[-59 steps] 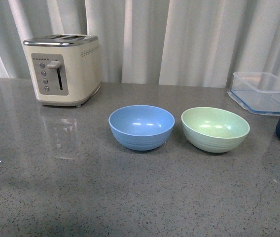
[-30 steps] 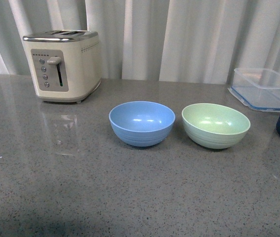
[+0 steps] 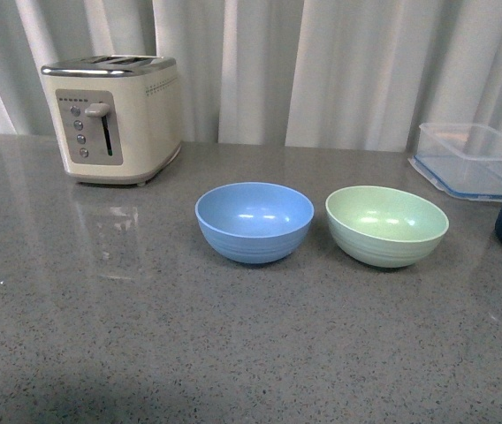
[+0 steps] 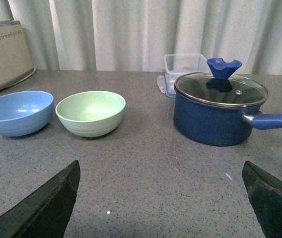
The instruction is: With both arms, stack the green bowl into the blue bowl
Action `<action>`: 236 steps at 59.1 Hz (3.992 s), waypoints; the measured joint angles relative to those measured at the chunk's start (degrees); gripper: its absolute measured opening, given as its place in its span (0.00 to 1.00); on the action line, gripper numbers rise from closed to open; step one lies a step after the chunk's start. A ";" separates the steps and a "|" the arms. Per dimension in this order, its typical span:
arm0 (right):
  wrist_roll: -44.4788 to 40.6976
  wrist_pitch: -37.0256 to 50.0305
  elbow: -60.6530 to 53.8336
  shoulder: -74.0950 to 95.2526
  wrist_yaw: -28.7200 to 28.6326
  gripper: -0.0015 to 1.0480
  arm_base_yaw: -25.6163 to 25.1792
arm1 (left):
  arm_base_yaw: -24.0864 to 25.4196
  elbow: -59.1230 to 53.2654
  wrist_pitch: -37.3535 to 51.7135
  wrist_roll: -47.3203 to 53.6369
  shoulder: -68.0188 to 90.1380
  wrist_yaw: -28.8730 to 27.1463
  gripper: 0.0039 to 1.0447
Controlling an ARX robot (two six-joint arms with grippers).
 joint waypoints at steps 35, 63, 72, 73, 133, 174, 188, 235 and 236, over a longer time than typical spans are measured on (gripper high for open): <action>0.00 0.00 0.00 0.00 0.00 0.90 0.00 | 0.00 -0.02 -16.94 0.00 -17.62 0.00 0.03; 0.00 0.00 0.00 0.00 0.00 0.90 0.00 | 0.00 -0.02 -30.40 0.02 -29.20 0.04 0.03; 0.00 0.00 0.00 0.00 0.00 0.90 0.00 | 0.00 -0.02 -32.76 0.02 -33.20 -0.02 0.03; 0.00 0.00 0.00 0.00 -0.02 0.90 0.00 | 0.00 -0.02 -32.85 0.02 -33.20 -0.02 0.03; -7.41 1.66 13.51 26.56 -21.27 0.90 -3.06 | 0.00 -0.02 -32.94 0.13 -33.24 0.11 0.94; 2.45 -12.74 78.18 107.45 -2.36 0.90 4.15 | 0.00 -0.02 -32.94 0.13 -33.24 0.13 0.94; 5.81 -17.22 88.61 117.59 0.24 0.90 4.13 | 0.00 -0.02 -32.94 0.13 -33.24 0.13 0.94; 8.94 -23.82 95.38 123.23 1.86 0.06 5.07 | 0.00 -0.02 -32.94 0.15 -33.24 0.13 0.94; 9.01 -23.71 95.38 123.23 1.86 0.03 5.01 | 0.00 -0.02 -32.94 0.13 -33.24 0.13 0.94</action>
